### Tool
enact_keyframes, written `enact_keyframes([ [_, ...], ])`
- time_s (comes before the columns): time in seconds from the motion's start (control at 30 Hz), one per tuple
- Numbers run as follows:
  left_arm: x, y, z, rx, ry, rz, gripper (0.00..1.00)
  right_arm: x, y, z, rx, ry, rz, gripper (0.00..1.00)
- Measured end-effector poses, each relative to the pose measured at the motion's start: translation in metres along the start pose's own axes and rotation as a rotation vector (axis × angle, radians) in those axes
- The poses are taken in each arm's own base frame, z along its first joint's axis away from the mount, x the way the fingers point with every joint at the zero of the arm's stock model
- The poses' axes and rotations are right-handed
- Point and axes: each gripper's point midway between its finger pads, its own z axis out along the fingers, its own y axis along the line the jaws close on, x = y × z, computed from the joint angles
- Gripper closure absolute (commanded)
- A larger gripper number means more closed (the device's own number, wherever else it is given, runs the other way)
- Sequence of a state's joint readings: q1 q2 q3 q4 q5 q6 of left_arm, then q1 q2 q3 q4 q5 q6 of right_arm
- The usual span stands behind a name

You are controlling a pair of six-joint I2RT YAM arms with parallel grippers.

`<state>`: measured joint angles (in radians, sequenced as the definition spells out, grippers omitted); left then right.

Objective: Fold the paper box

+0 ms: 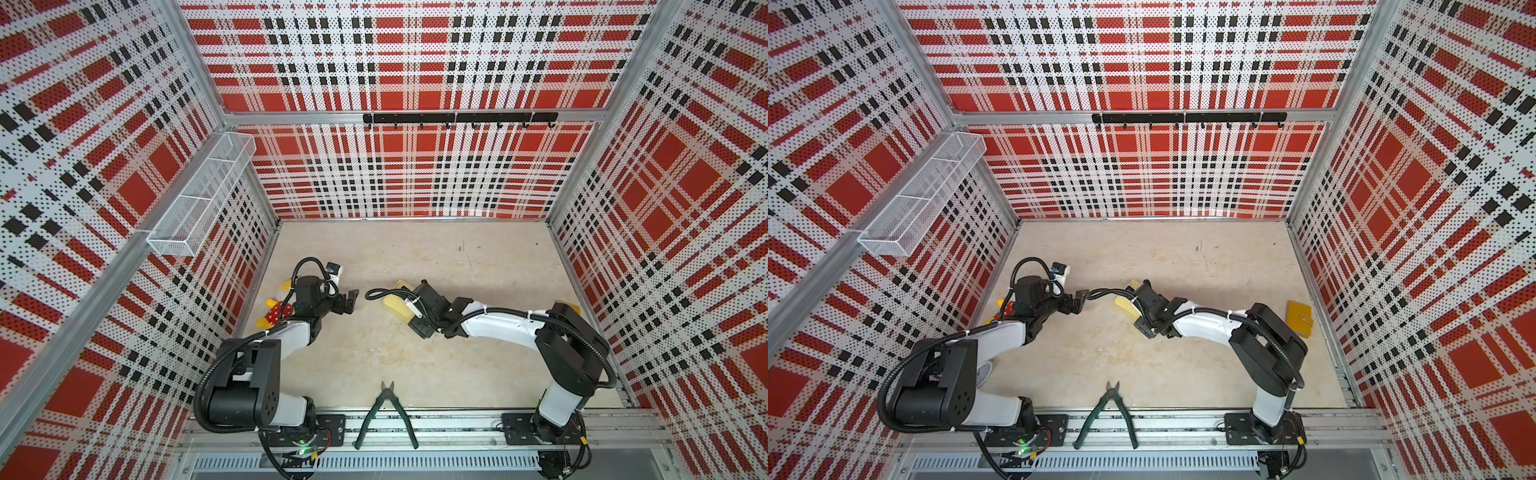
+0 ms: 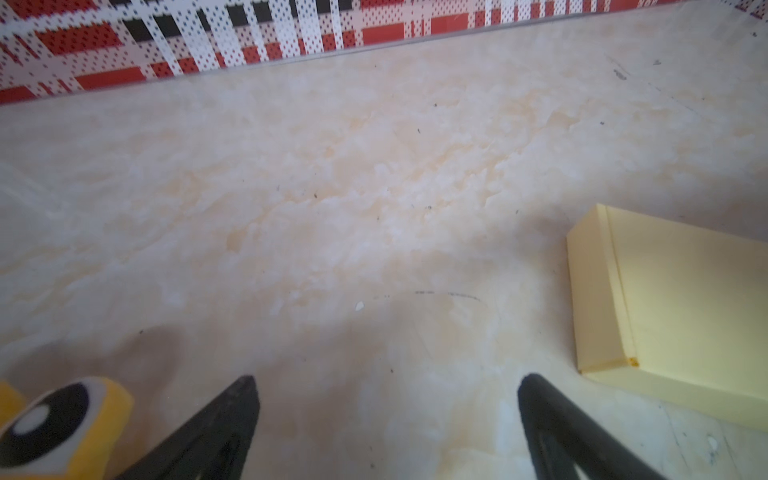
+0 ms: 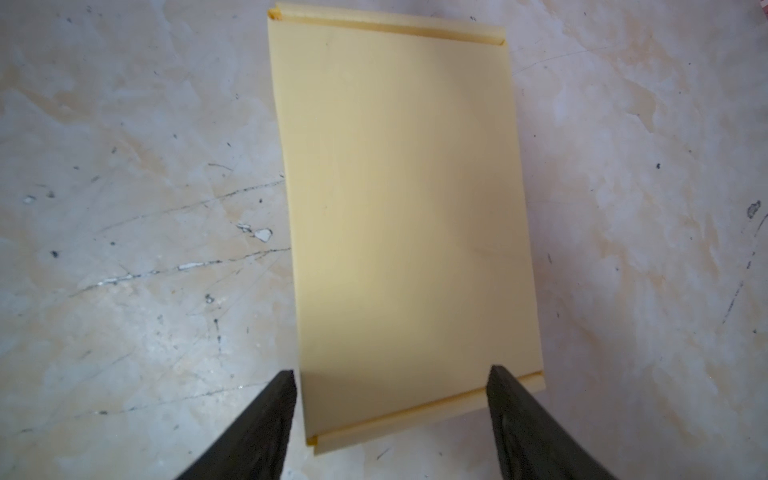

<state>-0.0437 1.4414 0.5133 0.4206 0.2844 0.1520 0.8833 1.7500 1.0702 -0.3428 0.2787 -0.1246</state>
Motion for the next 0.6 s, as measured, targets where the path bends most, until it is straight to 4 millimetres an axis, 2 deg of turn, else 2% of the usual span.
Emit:
enact_keyframes([
  [0.17, -0.011, 0.005, 0.003, -0.044, -0.045, 0.009, 0.00, 0.020, -0.023, -0.002, 0.057, 0.055, -0.030, 0.25],
  [0.37, -0.022, 0.013, 0.004, -0.092, -0.114, 0.032, 0.00, 0.033, -0.058, -0.019, 0.114, 0.049, 0.007, 0.24],
  [0.47, -0.020, 0.021, 0.002, -0.127, -0.145, 0.019, 0.00, 0.033, -0.070, -0.020, 0.130, 0.026, 0.041, 0.24],
  [0.6, -0.002, 0.024, -0.001, -0.163, -0.150, 0.012, 0.00, 0.033, -0.074, -0.015, 0.126, 0.015, 0.059, 0.24],
])
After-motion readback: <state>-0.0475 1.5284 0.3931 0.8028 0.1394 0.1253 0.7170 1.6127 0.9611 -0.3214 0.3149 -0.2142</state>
